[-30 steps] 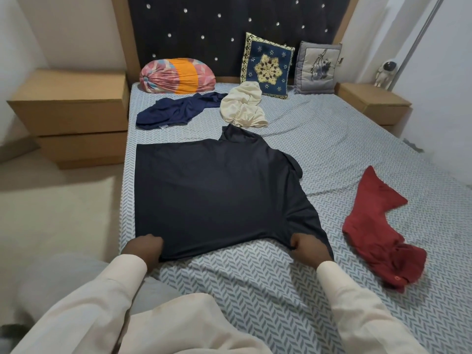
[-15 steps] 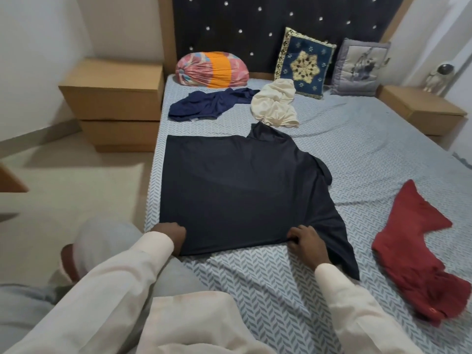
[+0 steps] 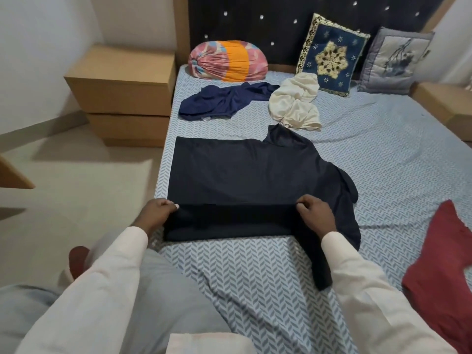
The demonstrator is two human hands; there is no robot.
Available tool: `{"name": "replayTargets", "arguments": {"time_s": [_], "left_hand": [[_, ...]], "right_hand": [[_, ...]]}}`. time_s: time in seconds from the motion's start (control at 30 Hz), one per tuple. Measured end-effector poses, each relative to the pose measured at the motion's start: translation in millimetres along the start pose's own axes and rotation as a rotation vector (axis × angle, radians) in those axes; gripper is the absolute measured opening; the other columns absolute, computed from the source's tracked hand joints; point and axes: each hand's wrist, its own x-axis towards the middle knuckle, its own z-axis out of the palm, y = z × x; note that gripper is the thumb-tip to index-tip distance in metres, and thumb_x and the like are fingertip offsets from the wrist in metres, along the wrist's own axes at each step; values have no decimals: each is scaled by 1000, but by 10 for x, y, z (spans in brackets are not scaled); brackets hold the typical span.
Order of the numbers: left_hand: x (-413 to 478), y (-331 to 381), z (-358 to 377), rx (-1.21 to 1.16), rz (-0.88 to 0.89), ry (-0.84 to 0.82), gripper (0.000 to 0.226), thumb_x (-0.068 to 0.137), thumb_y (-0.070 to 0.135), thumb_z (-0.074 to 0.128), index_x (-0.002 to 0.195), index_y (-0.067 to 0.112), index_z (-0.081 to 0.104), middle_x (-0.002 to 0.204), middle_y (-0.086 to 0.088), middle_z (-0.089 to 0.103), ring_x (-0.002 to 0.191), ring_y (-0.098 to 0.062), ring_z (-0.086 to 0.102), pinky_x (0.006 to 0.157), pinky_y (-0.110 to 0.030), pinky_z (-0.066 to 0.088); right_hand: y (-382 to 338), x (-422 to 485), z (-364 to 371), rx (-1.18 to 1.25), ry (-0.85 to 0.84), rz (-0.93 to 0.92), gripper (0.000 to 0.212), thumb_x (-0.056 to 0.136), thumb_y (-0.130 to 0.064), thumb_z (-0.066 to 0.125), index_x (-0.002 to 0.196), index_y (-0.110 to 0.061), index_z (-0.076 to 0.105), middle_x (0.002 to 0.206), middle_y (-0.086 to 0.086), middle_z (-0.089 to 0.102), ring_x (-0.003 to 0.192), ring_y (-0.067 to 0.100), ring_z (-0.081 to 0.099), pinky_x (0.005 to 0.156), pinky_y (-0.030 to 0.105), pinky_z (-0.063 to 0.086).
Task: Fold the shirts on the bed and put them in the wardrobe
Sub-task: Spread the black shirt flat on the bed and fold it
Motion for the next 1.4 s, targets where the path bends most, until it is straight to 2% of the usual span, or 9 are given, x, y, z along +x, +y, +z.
{"name": "replayTargets", "arguments": {"time_s": [0.17, 0.4, 0.53, 0.67, 0.77, 1.03, 1.23, 1.3, 1.4], "left_hand": [[230, 59, 166, 108, 61, 245, 14, 91, 27, 62, 98, 15, 67, 102, -2, 66, 98, -25, 60, 89, -34, 46], [438, 144, 268, 355, 21, 350, 16, 94, 29, 54, 105, 18, 57, 110, -12, 63, 100, -36, 57, 79, -37, 44], [396, 164, 453, 683, 261, 467, 39, 81, 21, 67, 116, 10, 56, 113, -20, 54, 101, -40, 49, 84, -47, 44], [164, 335, 1005, 789, 599, 155, 42, 79, 33, 64, 117, 18, 59, 108, -12, 54, 98, -34, 49, 88, -43, 45], [-51, 447, 1488, 917, 615, -201, 52, 87, 42, 55, 136, 27, 46, 135, -6, 44, 125, -30, 38, 100, -41, 39], [-149, 527, 1806, 1136, 414, -284, 63, 93, 28, 49, 150, 31, 22, 156, -9, 16, 144, -36, 14, 113, -58, 22], [-192, 564, 1844, 1190, 372, -296, 68, 96, 27, 44, 154, 34, 9, 158, -8, 9, 146, -35, 9, 111, -62, 23], [-207, 577, 1864, 1211, 355, -300, 69, 97, 29, 44, 155, 34, 6, 159, -8, 7, 146, -34, 7, 109, -63, 24], [-217, 611, 1878, 1237, 341, -301, 74, 95, 30, 48, 154, 35, 3, 159, -8, 4, 146, -35, 7, 108, -64, 26]], "right_hand": [[-254, 390, 161, -39, -46, 118, 13, 84, -33, 56, 91, -29, 66, 98, 2, 70, 95, 29, 64, 78, 33, 46], [-402, 689, 336, -104, -96, 164, 16, 85, -31, 53, 95, -26, 65, 103, 5, 69, 96, 30, 63, 81, 35, 48], [-417, 564, 295, -150, -63, 98, 29, 77, -38, 65, 98, -22, 55, 105, 5, 55, 102, 30, 54, 88, 42, 47], [-237, 87, 158, -306, -219, 99, 55, 65, -50, 74, 101, -22, 44, 105, 2, 45, 105, 31, 48, 87, 42, 47], [10, -284, 194, -456, -449, 160, 63, 71, -51, 72, 115, -21, 39, 118, 7, 39, 115, 35, 40, 88, 41, 44], [-18, 162, -196, -240, -577, 138, 12, 77, -14, 64, 85, -22, 61, 84, 4, 67, 74, 23, 66, 54, 32, 55], [-181, 1129, -1252, 396, 464, 171, 25, 81, -20, 67, 106, -18, 61, 89, -3, 64, 81, 17, 62, 80, 27, 48], [60, 1214, -1382, 506, 537, 226, 27, 77, -23, 66, 103, -21, 61, 93, -2, 67, 87, 23, 66, 82, 37, 53], [604, 1099, -1168, 330, 275, 370, 24, 73, -16, 66, 97, -15, 65, 90, 4, 67, 83, 27, 64, 77, 39, 54]]}}
